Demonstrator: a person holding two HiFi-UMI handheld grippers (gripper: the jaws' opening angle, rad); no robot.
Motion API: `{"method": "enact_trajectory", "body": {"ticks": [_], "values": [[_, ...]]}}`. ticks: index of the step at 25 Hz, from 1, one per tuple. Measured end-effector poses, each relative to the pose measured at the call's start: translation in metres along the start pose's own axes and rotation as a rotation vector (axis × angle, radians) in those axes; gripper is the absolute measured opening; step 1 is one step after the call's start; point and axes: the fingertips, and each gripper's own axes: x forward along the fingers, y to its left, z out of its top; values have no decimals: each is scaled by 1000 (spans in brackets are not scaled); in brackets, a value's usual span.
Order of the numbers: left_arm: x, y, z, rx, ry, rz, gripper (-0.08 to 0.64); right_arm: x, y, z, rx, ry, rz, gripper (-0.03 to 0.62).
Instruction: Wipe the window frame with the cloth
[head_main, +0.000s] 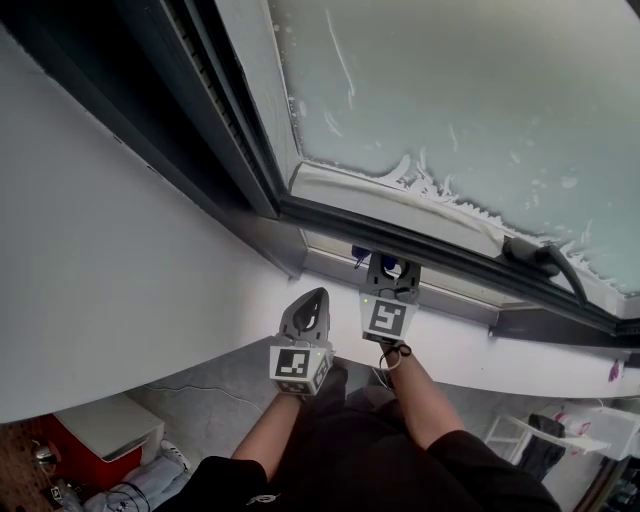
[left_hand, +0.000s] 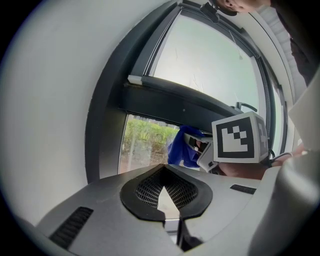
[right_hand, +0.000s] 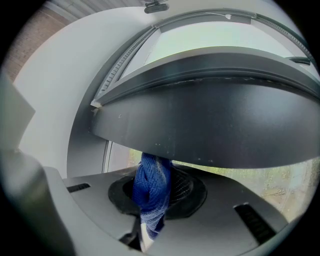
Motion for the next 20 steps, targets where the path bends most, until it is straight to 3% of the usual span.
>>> {"method": "enact_trajectory", "body": {"ticks": [20], "values": [[-10,32,0,-15,-2,50,5,24,49,7,-9,-4,88,37]]}}
